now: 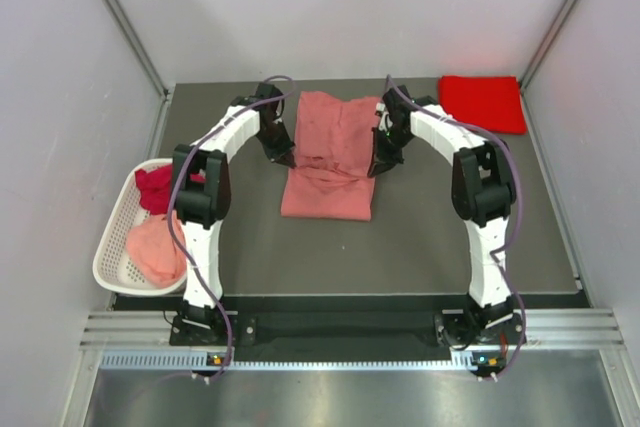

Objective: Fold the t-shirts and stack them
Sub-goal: Fold the tshirt

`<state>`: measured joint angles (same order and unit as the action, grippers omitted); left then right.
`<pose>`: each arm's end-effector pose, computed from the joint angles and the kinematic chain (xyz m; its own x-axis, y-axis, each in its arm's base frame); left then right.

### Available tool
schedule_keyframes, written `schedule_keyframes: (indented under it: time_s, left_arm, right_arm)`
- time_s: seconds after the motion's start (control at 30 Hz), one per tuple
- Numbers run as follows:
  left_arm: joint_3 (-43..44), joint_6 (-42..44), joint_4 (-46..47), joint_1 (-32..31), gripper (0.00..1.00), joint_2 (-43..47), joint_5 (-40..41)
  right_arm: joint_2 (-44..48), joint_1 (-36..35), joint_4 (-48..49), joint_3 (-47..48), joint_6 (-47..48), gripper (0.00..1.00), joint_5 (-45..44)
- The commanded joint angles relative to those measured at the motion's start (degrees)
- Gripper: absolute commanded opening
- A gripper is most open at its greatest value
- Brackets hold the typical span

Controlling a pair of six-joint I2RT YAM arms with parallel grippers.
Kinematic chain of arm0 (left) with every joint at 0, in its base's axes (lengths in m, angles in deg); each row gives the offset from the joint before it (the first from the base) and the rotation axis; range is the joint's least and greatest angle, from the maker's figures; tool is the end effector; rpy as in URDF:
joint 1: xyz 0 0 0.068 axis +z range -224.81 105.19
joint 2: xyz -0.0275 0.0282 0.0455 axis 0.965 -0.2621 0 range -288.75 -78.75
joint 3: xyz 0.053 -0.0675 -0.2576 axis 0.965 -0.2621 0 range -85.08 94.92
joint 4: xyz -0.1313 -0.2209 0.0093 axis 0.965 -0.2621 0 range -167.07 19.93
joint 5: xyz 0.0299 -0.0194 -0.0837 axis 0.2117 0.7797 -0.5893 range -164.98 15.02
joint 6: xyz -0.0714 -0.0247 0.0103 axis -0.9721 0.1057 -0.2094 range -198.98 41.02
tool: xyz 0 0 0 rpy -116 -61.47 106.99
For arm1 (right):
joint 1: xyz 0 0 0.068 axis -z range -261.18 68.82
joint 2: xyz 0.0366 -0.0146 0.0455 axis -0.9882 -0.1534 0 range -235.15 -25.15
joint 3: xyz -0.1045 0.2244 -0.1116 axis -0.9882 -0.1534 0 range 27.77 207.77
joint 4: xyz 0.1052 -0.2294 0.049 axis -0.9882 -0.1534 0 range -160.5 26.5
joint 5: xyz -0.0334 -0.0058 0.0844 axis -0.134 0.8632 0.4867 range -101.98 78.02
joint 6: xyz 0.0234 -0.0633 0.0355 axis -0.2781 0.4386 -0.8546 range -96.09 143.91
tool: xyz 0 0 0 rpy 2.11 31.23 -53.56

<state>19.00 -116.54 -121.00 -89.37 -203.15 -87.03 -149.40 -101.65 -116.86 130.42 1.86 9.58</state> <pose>0.4407 -0.1285 0.1731 -0.9160 -0.3780 -0.1342 -0.3123 0.8821 -0.3527 0.4117 0.1790 0.1684 -0.9942 0.0014 -0.1072 -0.0447 0.9035 0.4263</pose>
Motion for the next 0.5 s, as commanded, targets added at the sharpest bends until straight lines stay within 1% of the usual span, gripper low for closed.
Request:
schedule_keyframes:
  time_s: [0.0, 0.17, 0.33, 0.47]
  left_arm:
    - [4.2, 0.0, 1.5, 0.5, 0.00, -1.5, -3.1]
    - [7.0, 0.2, 1.5, 0.9, 0.00, -4.2, -4.1]
    - [8.6, 0.4, 1.7, 1.6, 0.00, -5.9, -5.0]
    - [9.0, 0.5, 1.7, 2.0, 0.00, -5.9, -4.2]
  right_arm:
    - [-2.4, 1.2, -0.4, 5.2, 0.7, 0.00, 3.0]
    - [-4.9, 1.9, -1.6, 8.9, 0.6, 0.00, 3.7]
    - [-6.3, 3.2, -1.4, 9.2, 0.7, 0.00, 4.9]
    - [-6.6, 3.7, -1.2, 9.4, 0.3, 0.00, 5.0]
